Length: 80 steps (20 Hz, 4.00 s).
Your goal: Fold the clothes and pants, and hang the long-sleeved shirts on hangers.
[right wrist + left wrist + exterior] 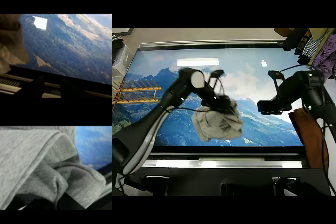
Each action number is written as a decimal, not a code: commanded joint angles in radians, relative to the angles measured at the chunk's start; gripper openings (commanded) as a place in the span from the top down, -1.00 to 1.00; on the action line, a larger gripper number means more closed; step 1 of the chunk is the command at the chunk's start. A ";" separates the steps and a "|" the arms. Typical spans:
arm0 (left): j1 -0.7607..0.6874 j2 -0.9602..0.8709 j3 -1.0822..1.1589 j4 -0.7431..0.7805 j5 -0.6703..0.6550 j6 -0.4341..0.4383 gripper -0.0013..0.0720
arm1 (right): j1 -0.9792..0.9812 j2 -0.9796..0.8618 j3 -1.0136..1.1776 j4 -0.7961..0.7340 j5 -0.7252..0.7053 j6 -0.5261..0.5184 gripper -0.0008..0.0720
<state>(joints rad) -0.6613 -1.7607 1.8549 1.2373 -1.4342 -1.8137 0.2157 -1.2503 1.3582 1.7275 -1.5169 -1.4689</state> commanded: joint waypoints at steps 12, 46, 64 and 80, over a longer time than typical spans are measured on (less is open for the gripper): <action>0.281 0.154 0.000 0.079 -0.111 0.095 -0.87 | 0.001 0.249 0.001 -0.001 -0.112 0.039 0.25; 0.518 0.024 -0.581 -0.602 0.098 0.617 0.91 | -0.415 0.216 0.113 0.039 0.438 0.855 0.08; 0.518 0.024 -0.581 -0.610 0.096 0.618 0.91 | -0.299 -0.383 -0.232 0.607 0.170 -0.455 -0.39; 0.518 0.013 -0.581 -0.610 0.127 0.618 0.91 | -0.265 -0.463 -0.261 0.707 0.190 -0.446 -0.13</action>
<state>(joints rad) -0.1436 -1.7420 1.2732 0.6266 -1.3125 -1.1965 -0.0647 -1.7088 1.0992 2.4218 -1.3354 -1.9263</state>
